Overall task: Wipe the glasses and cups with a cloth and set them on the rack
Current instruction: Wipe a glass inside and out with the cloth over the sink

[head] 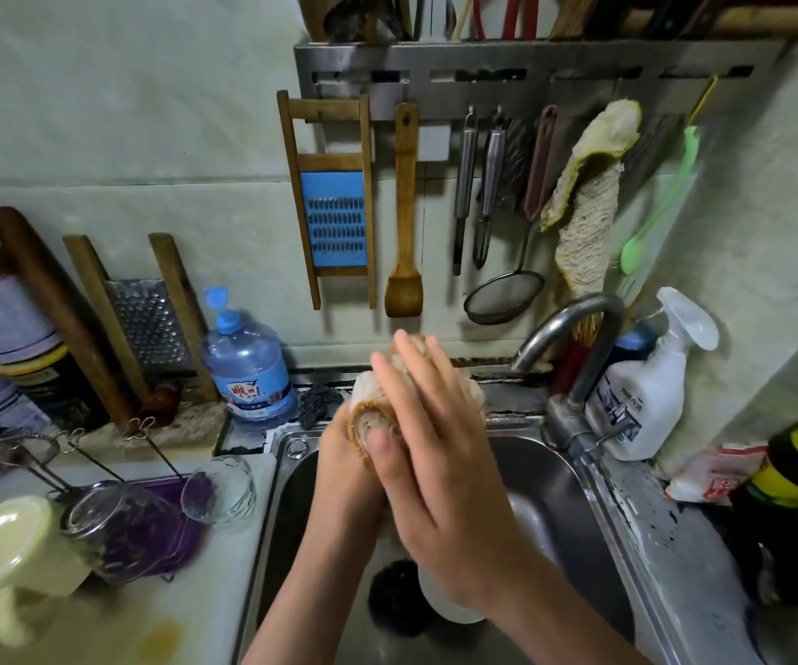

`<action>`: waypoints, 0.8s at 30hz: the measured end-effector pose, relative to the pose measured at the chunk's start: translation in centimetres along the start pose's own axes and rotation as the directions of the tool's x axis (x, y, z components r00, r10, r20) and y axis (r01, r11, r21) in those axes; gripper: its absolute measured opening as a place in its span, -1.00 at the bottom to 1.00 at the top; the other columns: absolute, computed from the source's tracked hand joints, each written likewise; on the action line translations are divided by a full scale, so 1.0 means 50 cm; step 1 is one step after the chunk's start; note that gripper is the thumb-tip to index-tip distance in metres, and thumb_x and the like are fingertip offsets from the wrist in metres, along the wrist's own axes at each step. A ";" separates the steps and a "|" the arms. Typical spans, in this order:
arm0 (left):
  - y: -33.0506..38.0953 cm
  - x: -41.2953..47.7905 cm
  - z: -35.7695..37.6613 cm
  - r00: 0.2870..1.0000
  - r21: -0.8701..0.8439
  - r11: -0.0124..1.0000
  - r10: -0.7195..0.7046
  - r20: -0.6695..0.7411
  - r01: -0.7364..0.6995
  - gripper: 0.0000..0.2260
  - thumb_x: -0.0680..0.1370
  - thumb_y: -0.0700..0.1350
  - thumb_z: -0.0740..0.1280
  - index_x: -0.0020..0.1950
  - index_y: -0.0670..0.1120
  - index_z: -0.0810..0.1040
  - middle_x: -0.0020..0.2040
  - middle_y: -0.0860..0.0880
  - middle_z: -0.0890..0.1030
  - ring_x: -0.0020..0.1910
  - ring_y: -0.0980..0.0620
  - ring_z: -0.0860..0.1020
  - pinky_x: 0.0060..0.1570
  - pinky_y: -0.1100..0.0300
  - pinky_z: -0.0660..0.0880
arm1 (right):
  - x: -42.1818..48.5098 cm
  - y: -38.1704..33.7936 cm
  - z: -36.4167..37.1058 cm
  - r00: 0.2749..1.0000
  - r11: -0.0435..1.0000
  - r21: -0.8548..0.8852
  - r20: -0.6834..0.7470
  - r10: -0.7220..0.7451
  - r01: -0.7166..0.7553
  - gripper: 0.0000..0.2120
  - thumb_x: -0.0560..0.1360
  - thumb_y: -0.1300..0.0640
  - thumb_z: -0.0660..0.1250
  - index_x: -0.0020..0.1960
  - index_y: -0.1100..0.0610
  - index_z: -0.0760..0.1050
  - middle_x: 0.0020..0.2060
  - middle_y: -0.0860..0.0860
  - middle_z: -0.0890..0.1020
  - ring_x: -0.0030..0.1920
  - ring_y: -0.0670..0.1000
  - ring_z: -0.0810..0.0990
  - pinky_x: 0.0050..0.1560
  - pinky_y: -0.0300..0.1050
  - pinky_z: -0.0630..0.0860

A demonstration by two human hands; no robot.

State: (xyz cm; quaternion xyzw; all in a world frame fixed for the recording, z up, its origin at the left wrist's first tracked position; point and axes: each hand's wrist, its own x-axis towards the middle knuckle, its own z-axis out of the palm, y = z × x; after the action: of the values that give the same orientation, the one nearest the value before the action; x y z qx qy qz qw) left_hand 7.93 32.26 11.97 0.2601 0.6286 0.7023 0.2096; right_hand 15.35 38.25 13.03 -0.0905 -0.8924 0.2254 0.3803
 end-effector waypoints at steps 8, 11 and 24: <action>0.017 0.013 -0.011 0.998 -0.036 0.997 0.067 0.008 -0.067 -0.72 0.33 0.03 0.49 -0.03 -0.06 0.61 -0.23 0.04 0.68 -0.23 0.17 0.59 -0.19 0.29 0.55 | 0.057 0.042 0.005 0.928 0.696 0.659 0.010 0.371 -0.285 -0.60 0.62 -0.02 0.02 0.11 0.19 0.55 0.01 0.11 0.64 0.09 0.00 0.60 0.15 -0.07 0.49; 0.021 0.006 -0.012 0.999 -0.102 0.994 0.035 0.012 -0.034 -0.74 0.39 0.00 0.53 0.01 -0.07 0.62 -0.13 -0.04 0.71 -0.12 0.04 0.64 -0.08 0.17 0.59 | 0.079 0.047 -0.011 0.862 0.566 0.707 0.124 0.491 -0.424 -0.62 0.67 0.07 0.07 -0.08 0.15 0.62 -0.22 0.04 0.70 -0.14 -0.07 0.66 -0.06 -0.23 0.53; 0.011 0.005 -0.012 0.997 -0.263 0.962 -0.057 0.055 0.069 -0.65 0.27 0.11 0.45 -0.05 -0.06 0.68 -0.14 -0.11 0.69 -0.15 -0.03 0.65 -0.14 0.09 0.60 | 0.075 0.066 -0.025 0.859 0.443 0.742 0.372 0.351 -0.503 -0.63 0.57 -0.06 0.13 0.28 0.06 0.49 0.09 -0.04 0.65 0.16 -0.06 0.60 0.15 -0.22 0.49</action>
State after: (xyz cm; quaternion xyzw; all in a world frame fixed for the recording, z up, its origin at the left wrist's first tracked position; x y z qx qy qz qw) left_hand 7.37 31.87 12.49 0.2262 0.5322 0.7665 0.2794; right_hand 13.62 42.83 14.61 -0.1071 -0.6582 0.7076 0.2337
